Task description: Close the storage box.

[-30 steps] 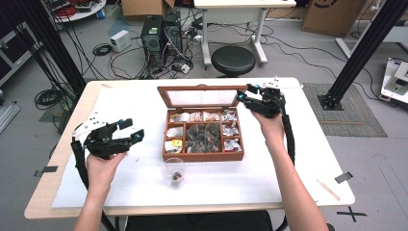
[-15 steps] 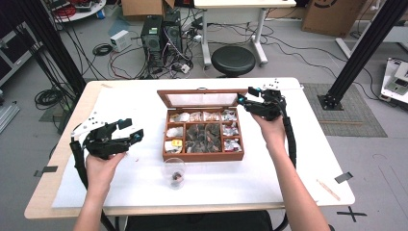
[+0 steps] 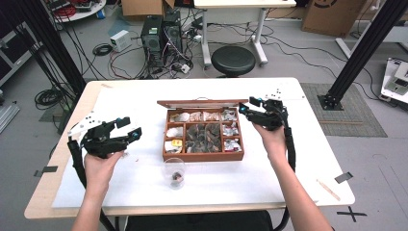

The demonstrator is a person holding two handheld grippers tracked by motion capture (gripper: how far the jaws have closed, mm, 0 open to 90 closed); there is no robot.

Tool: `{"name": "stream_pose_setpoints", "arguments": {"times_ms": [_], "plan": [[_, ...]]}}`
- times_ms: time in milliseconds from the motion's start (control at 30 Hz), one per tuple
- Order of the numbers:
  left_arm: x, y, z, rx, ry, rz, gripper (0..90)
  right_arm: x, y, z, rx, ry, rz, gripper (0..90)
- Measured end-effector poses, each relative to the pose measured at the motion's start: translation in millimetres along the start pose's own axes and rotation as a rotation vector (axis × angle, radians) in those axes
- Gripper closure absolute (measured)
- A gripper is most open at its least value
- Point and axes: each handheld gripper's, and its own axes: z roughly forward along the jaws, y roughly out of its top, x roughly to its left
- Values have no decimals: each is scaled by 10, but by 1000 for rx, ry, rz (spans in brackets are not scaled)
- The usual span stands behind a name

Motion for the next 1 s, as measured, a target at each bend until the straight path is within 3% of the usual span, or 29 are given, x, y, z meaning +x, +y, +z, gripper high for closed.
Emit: {"name": "stream_pose_setpoints", "arguments": {"times_ms": [300,533,1000], "plan": [[-2,21,-3,-11,-5,-1,297,76,-114,-66,26,7,-1,514],[1,27,-14,-18,-4,-1,297,90,-220,-89,51,35,51,533],[-15,35,1,-17,-11,2,296,125,-381,-124,93,77,71,603]]}}
